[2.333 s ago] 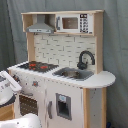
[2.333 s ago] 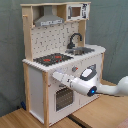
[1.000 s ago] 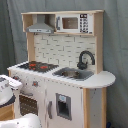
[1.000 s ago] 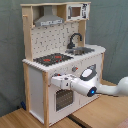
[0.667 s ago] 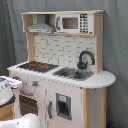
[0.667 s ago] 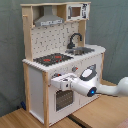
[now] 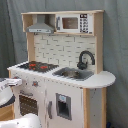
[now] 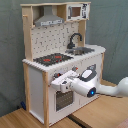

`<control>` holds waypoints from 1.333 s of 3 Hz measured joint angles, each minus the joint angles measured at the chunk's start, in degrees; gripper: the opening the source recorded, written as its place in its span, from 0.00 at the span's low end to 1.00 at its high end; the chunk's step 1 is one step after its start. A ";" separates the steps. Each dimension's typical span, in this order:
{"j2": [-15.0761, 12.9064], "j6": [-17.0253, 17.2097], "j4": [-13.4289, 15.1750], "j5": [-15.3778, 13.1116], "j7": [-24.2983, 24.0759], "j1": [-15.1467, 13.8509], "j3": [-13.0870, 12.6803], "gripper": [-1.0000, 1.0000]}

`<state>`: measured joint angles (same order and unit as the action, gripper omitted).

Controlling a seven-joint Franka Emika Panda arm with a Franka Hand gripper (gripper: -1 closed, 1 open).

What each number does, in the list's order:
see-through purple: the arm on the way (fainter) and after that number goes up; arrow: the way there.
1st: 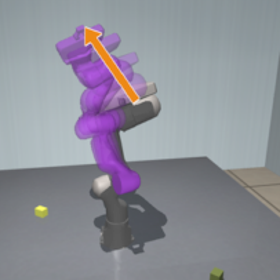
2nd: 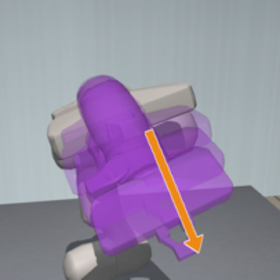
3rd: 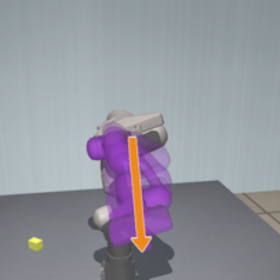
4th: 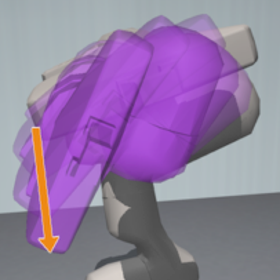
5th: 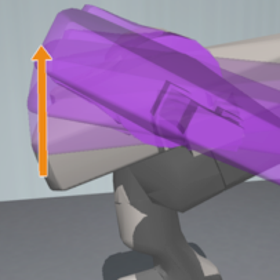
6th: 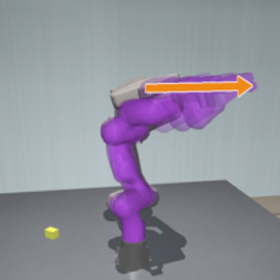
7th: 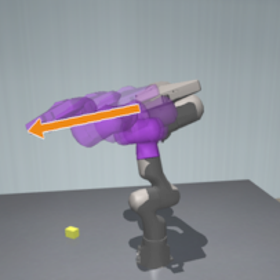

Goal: Play with the kitchen

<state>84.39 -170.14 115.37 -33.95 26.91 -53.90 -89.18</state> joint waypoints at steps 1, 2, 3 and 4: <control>0.05 0.16 -0.04 -0.05 5.73 0.01 -0.01 0.00; 0.02 0.59 -0.05 0.07 5.79 0.00 -0.07 0.00; 0.01 0.71 -0.05 0.07 5.77 0.03 -0.08 1.00; -0.63 3.11 -0.01 0.42 0.82 0.54 0.66 1.00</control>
<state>83.76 -167.03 115.35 -33.53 27.73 -53.36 -88.52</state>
